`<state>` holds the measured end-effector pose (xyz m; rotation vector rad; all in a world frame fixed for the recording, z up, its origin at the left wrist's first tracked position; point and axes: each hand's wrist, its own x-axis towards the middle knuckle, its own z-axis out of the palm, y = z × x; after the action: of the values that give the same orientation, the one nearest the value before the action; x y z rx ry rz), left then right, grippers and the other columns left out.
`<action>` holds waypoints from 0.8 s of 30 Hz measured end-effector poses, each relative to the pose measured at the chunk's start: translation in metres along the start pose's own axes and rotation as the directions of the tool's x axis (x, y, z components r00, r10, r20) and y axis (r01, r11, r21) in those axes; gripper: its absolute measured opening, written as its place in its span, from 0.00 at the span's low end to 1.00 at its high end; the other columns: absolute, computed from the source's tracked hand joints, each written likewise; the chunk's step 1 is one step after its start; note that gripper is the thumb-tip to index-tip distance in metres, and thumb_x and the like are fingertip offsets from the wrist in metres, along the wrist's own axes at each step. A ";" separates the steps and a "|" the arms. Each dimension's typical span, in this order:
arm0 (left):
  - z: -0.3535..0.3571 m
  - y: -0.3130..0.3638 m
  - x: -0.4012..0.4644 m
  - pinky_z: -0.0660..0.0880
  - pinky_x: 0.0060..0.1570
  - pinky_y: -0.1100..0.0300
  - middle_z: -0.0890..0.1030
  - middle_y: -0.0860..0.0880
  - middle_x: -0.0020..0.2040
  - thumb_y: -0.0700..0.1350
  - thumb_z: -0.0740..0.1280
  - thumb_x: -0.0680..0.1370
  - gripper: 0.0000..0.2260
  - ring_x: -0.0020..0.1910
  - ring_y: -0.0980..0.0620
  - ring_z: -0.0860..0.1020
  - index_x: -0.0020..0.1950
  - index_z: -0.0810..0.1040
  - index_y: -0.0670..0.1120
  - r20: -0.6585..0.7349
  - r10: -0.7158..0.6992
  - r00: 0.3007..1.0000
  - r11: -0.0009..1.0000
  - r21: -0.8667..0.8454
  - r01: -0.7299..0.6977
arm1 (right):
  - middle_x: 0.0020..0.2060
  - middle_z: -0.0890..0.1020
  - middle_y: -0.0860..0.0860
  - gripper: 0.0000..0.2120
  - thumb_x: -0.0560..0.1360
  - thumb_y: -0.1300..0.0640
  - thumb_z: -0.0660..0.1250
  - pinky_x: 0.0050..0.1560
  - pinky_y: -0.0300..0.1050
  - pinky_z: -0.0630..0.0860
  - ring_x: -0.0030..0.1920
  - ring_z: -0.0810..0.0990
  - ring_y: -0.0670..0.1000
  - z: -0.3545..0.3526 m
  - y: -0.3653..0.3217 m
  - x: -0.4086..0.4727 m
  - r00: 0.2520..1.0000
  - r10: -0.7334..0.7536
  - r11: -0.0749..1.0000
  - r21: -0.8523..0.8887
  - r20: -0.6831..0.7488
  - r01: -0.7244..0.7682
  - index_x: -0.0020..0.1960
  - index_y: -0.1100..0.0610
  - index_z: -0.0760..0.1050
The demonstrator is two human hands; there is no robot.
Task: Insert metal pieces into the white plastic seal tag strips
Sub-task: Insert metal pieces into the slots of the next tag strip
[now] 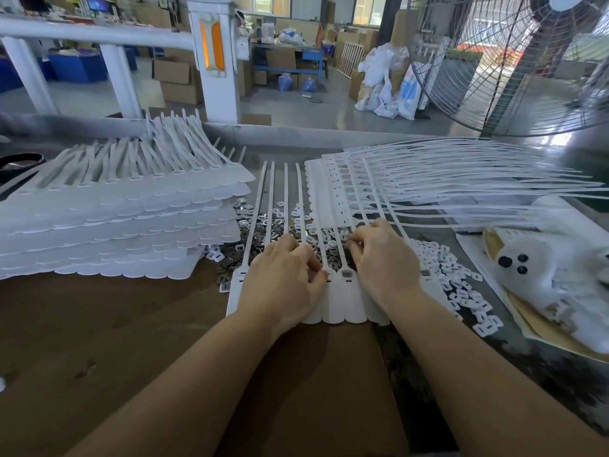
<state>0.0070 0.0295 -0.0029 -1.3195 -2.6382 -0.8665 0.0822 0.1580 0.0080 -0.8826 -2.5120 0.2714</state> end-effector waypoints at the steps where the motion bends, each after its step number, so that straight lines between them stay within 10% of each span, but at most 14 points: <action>1: 0.000 0.000 0.000 0.63 0.56 0.59 0.67 0.55 0.47 0.55 0.61 0.77 0.10 0.57 0.53 0.69 0.52 0.77 0.53 -0.002 0.002 1.000 1.000 0.001 -0.002 | 0.51 0.75 0.50 0.10 0.79 0.54 0.59 0.42 0.45 0.71 0.41 0.74 0.50 0.000 0.001 -0.001 1.000 0.000 0.999 0.042 -0.023 0.001 0.52 0.55 0.78; 7: 0.000 -0.001 0.000 0.62 0.55 0.60 0.66 0.56 0.47 0.55 0.61 0.77 0.09 0.57 0.53 0.68 0.52 0.76 0.53 0.001 0.009 1.000 1.000 0.008 -0.009 | 0.42 0.81 0.51 0.08 0.78 0.59 0.61 0.40 0.32 0.68 0.41 0.77 0.47 -0.011 0.006 -0.013 0.997 -0.013 0.963 0.269 -0.077 0.033 0.52 0.59 0.78; 11: 0.001 -0.001 -0.001 0.63 0.56 0.59 0.67 0.55 0.48 0.56 0.61 0.77 0.10 0.57 0.53 0.69 0.52 0.76 0.53 0.007 0.006 1.000 1.000 0.009 -0.006 | 0.49 0.83 0.53 0.10 0.77 0.62 0.63 0.57 0.46 0.74 0.51 0.79 0.51 -0.017 0.006 -0.020 0.998 -0.040 0.956 0.288 -0.055 0.055 0.56 0.60 0.79; 24: 0.003 -0.003 -0.001 0.63 0.55 0.59 0.66 0.55 0.47 0.56 0.61 0.77 0.10 0.57 0.53 0.69 0.51 0.76 0.53 -0.012 0.014 1.000 1.000 0.021 -0.014 | 0.43 0.82 0.48 0.05 0.72 0.62 0.69 0.47 0.29 0.72 0.45 0.80 0.45 -0.029 0.000 -0.021 0.988 -0.013 0.923 0.382 0.151 -0.046 0.46 0.56 0.82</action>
<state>0.0060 0.0289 -0.0065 -1.3219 -2.6186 -0.8399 0.1105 0.1458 0.0261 -0.7436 -2.4591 0.8348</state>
